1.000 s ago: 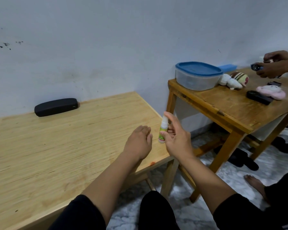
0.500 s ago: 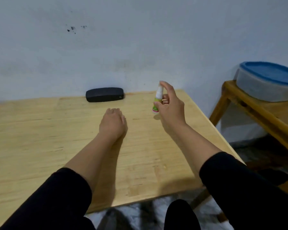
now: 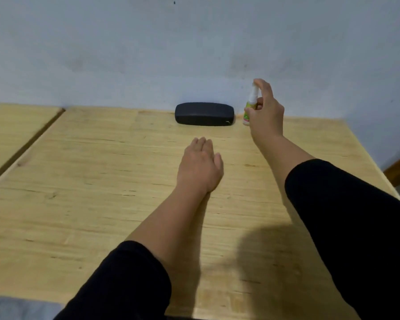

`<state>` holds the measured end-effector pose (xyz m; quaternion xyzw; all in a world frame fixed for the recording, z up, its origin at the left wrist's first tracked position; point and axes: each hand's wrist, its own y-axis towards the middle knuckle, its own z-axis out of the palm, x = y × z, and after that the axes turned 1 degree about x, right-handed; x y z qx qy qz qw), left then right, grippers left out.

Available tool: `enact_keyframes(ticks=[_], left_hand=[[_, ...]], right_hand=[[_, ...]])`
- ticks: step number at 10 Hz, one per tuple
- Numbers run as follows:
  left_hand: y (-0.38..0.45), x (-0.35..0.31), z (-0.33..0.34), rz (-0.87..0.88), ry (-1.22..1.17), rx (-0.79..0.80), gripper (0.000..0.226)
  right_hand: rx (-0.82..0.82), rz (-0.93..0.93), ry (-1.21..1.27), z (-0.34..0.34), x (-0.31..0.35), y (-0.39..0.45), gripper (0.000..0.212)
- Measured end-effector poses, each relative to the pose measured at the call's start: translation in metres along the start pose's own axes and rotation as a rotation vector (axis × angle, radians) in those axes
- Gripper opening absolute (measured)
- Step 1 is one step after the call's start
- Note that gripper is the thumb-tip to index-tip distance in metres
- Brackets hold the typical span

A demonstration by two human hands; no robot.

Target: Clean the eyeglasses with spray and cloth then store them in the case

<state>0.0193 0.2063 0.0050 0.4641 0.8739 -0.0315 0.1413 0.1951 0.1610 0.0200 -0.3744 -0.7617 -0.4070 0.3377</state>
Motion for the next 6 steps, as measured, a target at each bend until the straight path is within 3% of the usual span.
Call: enact_keyframes(ticks=[4,6], left_hand=[[0.003,0.002,0.003,-0.015,-0.042,-0.004,0.053],[0.002,0.001,0.003,-0.006,-0.078,-0.034,0.053]], right_hand=[[0.025,-0.074,-0.067,0.014,-0.013,0.021,0.064],[0.061,-0.074,-0.115,0.008,-0.004,0.011,0.087]])
